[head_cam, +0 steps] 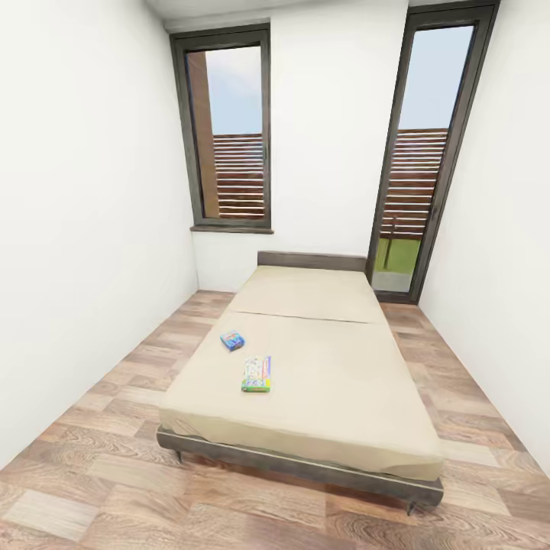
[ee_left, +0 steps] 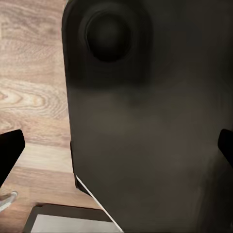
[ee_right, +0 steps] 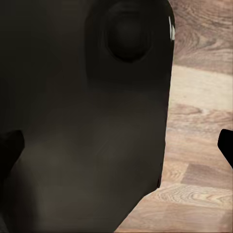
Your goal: Put all the toys in the child's room - the three board games (two on the bed and one on the table), the two jigsaw puzzles on the table, and the tennis ball on the table - inside the toy box on the table in the child's room.
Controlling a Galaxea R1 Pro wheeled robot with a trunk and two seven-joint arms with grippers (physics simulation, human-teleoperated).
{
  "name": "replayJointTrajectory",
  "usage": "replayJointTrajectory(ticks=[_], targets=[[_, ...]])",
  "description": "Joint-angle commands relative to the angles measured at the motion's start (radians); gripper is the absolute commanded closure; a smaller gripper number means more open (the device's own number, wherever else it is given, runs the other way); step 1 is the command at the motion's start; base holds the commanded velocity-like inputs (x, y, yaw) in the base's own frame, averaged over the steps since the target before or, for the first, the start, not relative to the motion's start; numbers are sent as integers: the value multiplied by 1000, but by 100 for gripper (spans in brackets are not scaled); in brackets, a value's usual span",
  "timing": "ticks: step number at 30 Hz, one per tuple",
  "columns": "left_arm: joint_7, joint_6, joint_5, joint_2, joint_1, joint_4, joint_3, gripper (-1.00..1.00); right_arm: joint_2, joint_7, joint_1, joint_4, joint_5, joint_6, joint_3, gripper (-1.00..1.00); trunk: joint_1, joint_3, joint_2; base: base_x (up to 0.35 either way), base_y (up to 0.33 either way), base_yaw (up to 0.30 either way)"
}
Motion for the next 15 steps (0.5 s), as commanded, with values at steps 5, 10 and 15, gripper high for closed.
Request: replayJointTrajectory(ticks=[5,10,15], targets=[[-3,-5,2,-14,10,-2,2,-100,20,-3,-2,-2,3,-2,1,-100,0,0,0,0,0,0],[-3,-5,2,-16,8,-2,2,-100,33,-3,-2,-1,-5,-3,0,-100,0,0,0,0,0,0],[-3,-5,2,-14,8,-3,2,-100,48,-3,-2,-1,-3,-18,-1,-100,0,0,0,0,0,0]])
